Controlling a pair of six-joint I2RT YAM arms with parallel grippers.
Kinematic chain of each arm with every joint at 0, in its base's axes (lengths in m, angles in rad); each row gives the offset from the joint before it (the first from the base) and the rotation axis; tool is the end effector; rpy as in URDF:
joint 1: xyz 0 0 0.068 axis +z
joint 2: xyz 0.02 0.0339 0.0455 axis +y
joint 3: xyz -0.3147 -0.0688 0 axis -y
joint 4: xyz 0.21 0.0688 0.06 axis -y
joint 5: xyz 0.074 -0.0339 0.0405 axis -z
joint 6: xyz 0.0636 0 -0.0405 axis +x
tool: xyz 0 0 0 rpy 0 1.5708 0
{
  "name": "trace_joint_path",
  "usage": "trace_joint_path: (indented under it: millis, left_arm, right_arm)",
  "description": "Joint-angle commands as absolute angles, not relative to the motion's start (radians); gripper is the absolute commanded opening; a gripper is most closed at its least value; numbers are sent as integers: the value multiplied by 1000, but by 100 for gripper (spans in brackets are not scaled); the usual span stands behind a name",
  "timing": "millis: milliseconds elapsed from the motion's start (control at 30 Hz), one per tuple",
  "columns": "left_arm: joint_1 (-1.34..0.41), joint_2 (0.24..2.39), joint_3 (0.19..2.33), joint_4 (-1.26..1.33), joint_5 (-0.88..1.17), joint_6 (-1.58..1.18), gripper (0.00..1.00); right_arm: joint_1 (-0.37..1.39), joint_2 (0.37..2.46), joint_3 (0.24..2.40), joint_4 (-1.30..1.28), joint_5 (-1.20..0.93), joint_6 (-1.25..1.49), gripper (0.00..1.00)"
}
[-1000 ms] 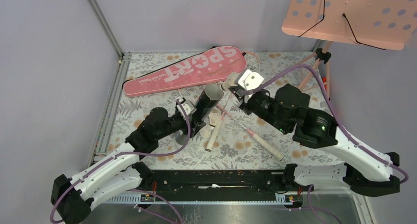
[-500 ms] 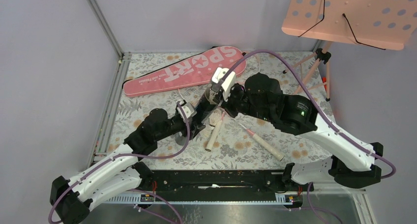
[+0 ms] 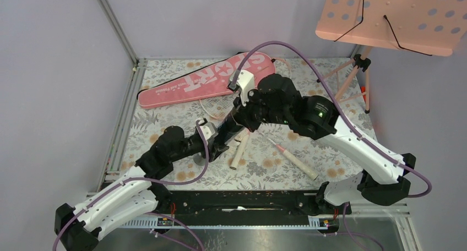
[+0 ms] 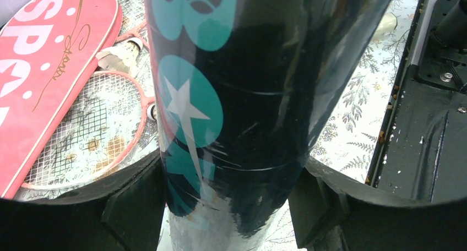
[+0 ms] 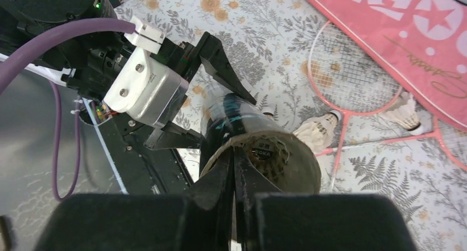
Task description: Pack up the badminton gear
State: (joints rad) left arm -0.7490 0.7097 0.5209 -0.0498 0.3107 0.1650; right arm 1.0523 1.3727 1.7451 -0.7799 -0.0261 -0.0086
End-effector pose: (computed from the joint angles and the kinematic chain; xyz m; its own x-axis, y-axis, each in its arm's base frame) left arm 0.0816 -0.1025 0.3063 -0.0285 0.2401 -0.9703 0.8825 0.4619 0.0883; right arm 0.1265 0.2250 0.4998 -0.1888 -0.3483 -0.9182 -0.8818 0.4716 0.0024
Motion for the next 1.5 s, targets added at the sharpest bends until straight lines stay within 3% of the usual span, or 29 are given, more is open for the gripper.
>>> trace_joint_path:
  millis: [0,267,500,800,833,867,967,1200,1333,1467]
  left_arm:
    - [-753,683,510,27,357,167,44]
    - [-753,594,459,75,363,154,44]
    - [-753,537,421,100,253,147,42]
    - [-753,572,447,65,253,148,43]
    - [-753,573,451,60,252,145,42]
    - [-753,569,454,54,252,143,42]
    - [-753,549,455,53,184,120,43]
    - [-753,499,429,111,-112,48,43]
    - [-753,504,462,77,-323,-43,43]
    - [-753,486,472,66,-407,-86,42]
  right_arm:
    - [1045,1413,1773,-807,-125,47,3]
    - [1036,1449,1707,-754,-241,94,9]
    - [1034,1416,1840,-843,-88,23,44]
    - [1034,1288,1920,-805,-37,-50,75]
    - [1034,1271,1913,-800,-19,-55,80]
    - [1034,1253,1900,-791,-7,-60,96]
    - [1034,1145,1746,-695,117,-40,100]
    - [1034,804,1018,-145,196,126,100]
    - [1034,793,747,79,197,391,100]
    - [1037,929,598,295,154,629,100]
